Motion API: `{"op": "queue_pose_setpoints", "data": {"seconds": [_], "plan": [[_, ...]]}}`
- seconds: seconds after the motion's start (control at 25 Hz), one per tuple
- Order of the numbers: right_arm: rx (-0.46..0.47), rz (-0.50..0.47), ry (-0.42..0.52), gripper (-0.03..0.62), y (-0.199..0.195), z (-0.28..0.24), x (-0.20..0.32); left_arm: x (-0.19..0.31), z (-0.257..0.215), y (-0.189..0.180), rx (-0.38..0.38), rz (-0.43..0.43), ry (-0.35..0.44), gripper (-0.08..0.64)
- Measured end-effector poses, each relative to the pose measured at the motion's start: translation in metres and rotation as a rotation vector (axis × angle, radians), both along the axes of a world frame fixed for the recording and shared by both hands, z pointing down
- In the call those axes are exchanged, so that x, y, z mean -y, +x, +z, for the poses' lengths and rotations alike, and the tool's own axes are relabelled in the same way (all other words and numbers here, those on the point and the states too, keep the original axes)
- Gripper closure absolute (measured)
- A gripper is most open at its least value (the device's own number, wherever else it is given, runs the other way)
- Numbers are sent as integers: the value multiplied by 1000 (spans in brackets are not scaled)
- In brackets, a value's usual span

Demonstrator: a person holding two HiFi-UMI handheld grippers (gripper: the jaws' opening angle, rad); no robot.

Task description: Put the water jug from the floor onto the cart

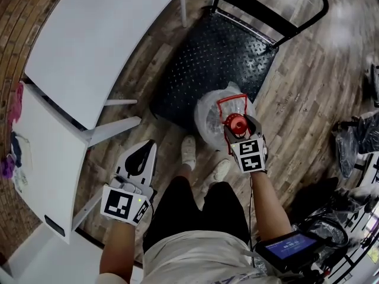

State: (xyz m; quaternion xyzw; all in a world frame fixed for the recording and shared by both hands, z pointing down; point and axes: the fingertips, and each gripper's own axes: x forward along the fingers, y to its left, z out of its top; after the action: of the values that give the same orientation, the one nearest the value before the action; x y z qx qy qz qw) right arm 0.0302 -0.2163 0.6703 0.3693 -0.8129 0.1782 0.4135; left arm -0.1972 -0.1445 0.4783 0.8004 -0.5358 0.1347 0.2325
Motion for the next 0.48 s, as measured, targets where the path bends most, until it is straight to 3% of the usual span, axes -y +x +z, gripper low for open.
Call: {"op": "queue_pose_setpoints", "data": {"seconds": [0.48], "plan": [[-16, -12, 24, 278, -3, 7, -12, 6, 9, 10, 19, 61, -17, 557]]}}
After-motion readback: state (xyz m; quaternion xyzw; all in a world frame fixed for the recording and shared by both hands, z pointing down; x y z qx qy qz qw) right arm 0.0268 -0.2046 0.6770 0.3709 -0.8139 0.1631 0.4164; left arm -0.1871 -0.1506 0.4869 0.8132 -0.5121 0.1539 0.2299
